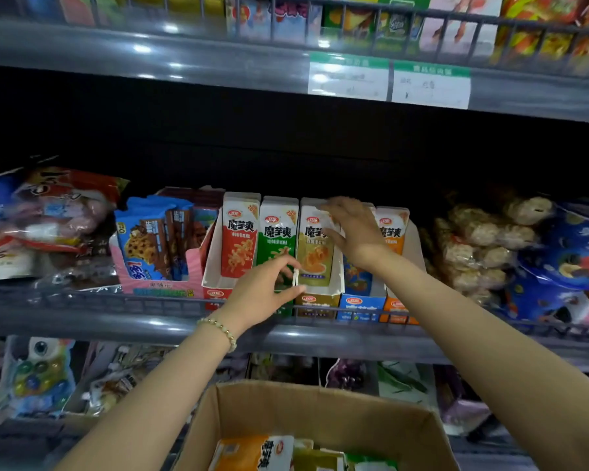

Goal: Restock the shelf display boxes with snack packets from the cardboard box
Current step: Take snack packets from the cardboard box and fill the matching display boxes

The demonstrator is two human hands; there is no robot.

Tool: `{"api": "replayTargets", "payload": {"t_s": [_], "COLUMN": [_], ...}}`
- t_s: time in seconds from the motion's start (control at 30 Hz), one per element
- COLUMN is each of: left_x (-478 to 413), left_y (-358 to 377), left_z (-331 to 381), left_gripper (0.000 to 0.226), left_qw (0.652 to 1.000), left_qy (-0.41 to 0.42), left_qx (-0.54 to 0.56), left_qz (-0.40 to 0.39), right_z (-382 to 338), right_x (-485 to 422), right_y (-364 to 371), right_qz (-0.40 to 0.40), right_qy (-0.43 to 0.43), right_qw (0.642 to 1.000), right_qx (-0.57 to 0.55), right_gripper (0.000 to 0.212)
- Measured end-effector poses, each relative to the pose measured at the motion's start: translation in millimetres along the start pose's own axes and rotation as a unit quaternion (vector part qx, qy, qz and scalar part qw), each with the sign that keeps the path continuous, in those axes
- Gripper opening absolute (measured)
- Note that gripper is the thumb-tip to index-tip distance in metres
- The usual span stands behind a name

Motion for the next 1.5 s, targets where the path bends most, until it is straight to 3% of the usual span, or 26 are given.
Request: {"api": "replayTargets", "payload": {"t_s": [0.13, 0.3, 0.47, 0.7, 0.83, 0.9, 0.93, 1.03, 1.13, 1.2, 1.27, 1.5], "left_x": [24, 86, 149, 187, 209, 212, 213, 214, 215, 215, 214, 209], "left_y": [9, 26, 66, 119, 142, 147, 149, 153, 153, 152, 150, 140], "left_z": [1, -11, -51, -81, -103, -104, -103, -102, -103, -101, -98, -92], "left_gripper": [0.045, 0.044, 0.047, 0.043, 0.061, 0.066, 0.067, 0.070, 0.071, 0.071, 0.069, 0.068], "left_qw": [0.999, 0.995, 0.999, 0.978, 0.942, 0.932, 0.930, 0.918, 0.908, 0.908, 0.910, 0.925], "left_qy": [0.021, 0.029, -0.030, -0.110, -0.180, -0.197, -0.204, -0.224, -0.231, -0.231, -0.234, -0.247], "left_qx": [-0.011, -0.005, -0.032, -0.091, -0.114, -0.111, -0.100, -0.082, -0.099, -0.101, -0.088, -0.009], "left_qz": [0.049, 0.096, 0.001, -0.152, -0.258, -0.282, -0.290, -0.317, -0.335, -0.335, -0.330, -0.289], "right_z": [-24, -61, -92, -104, -87, -76, -74, -76, -83, -91, -98, -107], "right_x": [50, 133, 210, 291, 345, 362, 363, 353, 344, 335, 328, 318], "right_y": [-11, -11, 14, 86, 132, 148, 150, 150, 157, 159, 164, 159], "right_qz": [0.000, -0.059, -0.092, -0.222, -0.244, -0.247, -0.255, -0.273, -0.284, -0.265, -0.252, -0.197], "right_qy": [-0.012, 0.026, 0.094, 0.149, 0.312, 0.379, 0.405, 0.446, 0.483, 0.510, 0.537, 0.468], "right_qw": [0.999, 0.986, 0.965, 0.939, 0.879, 0.845, 0.826, 0.779, 0.728, 0.701, 0.678, 0.742], "right_qx": [-0.053, -0.153, -0.226, -0.215, -0.267, -0.285, -0.299, -0.347, -0.395, -0.422, -0.434, -0.439], "right_gripper": [0.045, 0.047, 0.042, 0.036, 0.024, 0.011, 0.015, 0.016, 0.047, 0.029, 0.029, 0.032]}}
Point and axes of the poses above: each hand's wrist, its own x-axis away from the middle knuckle, its own y-axis out of the palm, z = x × y, the point moved 1 cm from there along -x, towards the middle knuckle, and after that the axes turned 7 degrees about -y, right-handed, at the moved point
